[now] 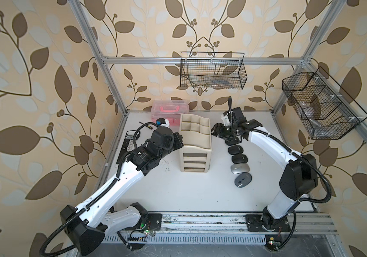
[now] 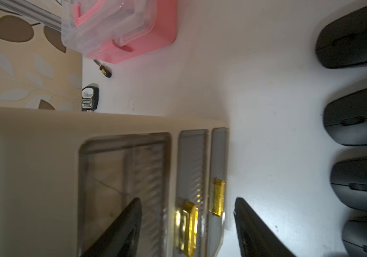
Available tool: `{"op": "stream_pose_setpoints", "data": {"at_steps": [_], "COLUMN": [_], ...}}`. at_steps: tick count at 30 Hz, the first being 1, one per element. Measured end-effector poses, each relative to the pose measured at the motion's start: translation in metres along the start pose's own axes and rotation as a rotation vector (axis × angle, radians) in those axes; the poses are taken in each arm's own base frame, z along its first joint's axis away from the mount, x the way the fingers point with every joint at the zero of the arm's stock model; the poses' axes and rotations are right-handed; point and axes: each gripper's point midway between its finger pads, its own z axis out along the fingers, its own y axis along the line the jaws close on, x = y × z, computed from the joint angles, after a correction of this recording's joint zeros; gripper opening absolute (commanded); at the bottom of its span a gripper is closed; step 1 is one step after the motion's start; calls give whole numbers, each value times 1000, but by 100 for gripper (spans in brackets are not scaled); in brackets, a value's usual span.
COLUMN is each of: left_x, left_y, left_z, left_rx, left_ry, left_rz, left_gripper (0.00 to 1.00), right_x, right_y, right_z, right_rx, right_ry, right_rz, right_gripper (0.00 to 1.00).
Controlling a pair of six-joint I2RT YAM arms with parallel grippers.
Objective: Take the mice out of the drawer
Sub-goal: Close the drawer of the storage box, then reset both arms
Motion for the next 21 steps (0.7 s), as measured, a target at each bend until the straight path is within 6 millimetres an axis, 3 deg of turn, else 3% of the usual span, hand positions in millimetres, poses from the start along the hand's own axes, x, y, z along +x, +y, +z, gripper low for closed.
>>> {"op": "stream_pose_setpoints", "data": {"at_steps": [3, 4, 7, 9, 10, 12, 14, 16, 18, 21], "left_x": [1, 0, 3, 9, 10, 8, -4, -23, -47, -72], "left_y": [-2, -2, -1, 5, 8, 11, 17, 29, 55, 122], "left_z": [1, 1, -1, -3, -6, -13, -27, -47, -71, -98], "left_rx": [3, 3, -9, -39, -54, -81, -119, -196, -309, -547], "left_ry": [7, 9, 29, 61, 73, 74, 24, -63, -181, -363], "left_rz": [10, 14, 40, 57, 72, 108, 155, 187, 192, 171], "left_gripper": [0, 7, 50, 77, 96, 99, 99, 99, 99, 99], "right_x": [10, 15, 9, -1, -7, -16, -21, -15, -2, 24], "right_y": [-16, -22, -42, -62, -75, -103, -139, -174, -207, -261], "right_z": [-4, -8, -25, -47, -61, -91, -123, -143, -149, -138], "right_rx": [-8, -8, 24, 75, 109, 191, 290, 385, 469, 600], "right_ry": [9, 20, -13, -88, -141, -258, -410, -529, -603, -629], "right_rz": [13, 20, 31, 36, 40, 53, 75, 100, 121, 150], "right_gripper": [69, 69, 77, 86, 92, 100, 100, 100, 100, 100]}}
